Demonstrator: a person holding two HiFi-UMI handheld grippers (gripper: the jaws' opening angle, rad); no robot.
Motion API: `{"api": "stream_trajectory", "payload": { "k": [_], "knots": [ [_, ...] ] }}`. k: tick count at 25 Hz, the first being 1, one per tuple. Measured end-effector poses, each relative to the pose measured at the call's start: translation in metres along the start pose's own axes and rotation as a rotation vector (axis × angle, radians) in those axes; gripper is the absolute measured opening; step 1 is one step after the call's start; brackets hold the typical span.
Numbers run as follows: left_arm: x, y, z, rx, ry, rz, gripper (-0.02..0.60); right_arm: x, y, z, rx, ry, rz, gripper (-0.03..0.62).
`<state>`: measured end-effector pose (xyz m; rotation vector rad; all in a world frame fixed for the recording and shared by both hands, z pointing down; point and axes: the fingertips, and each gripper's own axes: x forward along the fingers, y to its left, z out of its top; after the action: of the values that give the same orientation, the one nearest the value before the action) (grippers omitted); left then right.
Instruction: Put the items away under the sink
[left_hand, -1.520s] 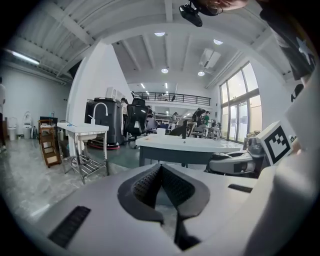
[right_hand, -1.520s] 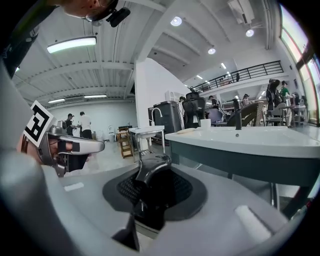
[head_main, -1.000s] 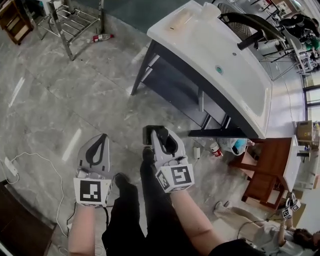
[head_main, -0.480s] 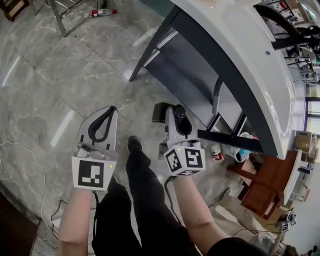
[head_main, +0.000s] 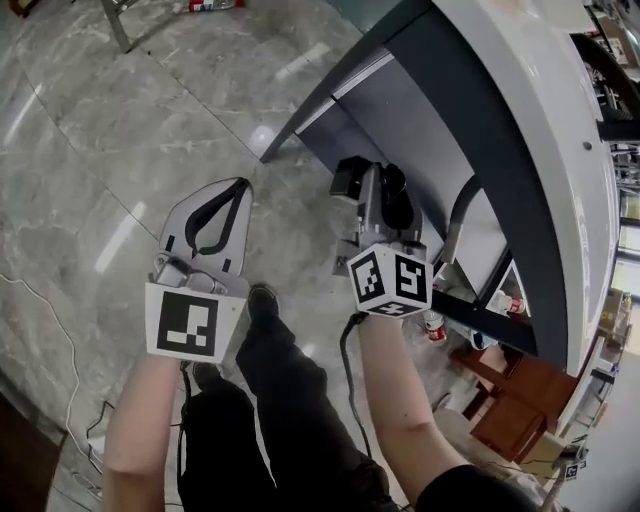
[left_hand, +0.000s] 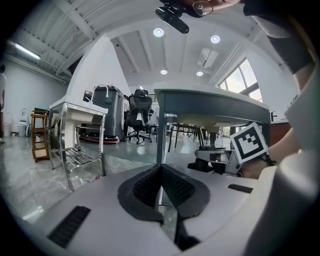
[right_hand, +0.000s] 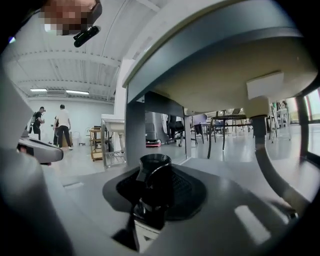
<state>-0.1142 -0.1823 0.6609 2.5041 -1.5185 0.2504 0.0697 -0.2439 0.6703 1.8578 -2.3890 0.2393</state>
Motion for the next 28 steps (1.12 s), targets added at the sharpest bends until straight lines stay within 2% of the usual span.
{"api": "stream_trajectory", "payload": {
  "k": [5,10,17,24,28],
  "knots": [
    [0.026,0.013,0.009,-0.014,0.001,0.009,0.009,0.044,-0.023,0.021,-0.036,-0.049,-0.049,0.092],
    [0.045,0.013,0.018,-0.002,0.004,0.007,0.009,0.078,-0.044,0.027,-0.057,-0.048,-0.079,0.091],
    [0.054,0.011,0.018,-0.001,0.010,0.005,0.009,0.096,-0.058,0.031,-0.063,-0.047,-0.091,0.091],
    [0.055,0.014,0.015,-0.017,0.025,0.012,0.009,0.121,-0.074,0.037,-0.022,-0.060,-0.210,0.091],
    [0.058,0.016,0.016,-0.029,0.020,0.012,0.009,0.130,-0.074,0.040,-0.032,-0.066,-0.269,0.092]
  ]
}}
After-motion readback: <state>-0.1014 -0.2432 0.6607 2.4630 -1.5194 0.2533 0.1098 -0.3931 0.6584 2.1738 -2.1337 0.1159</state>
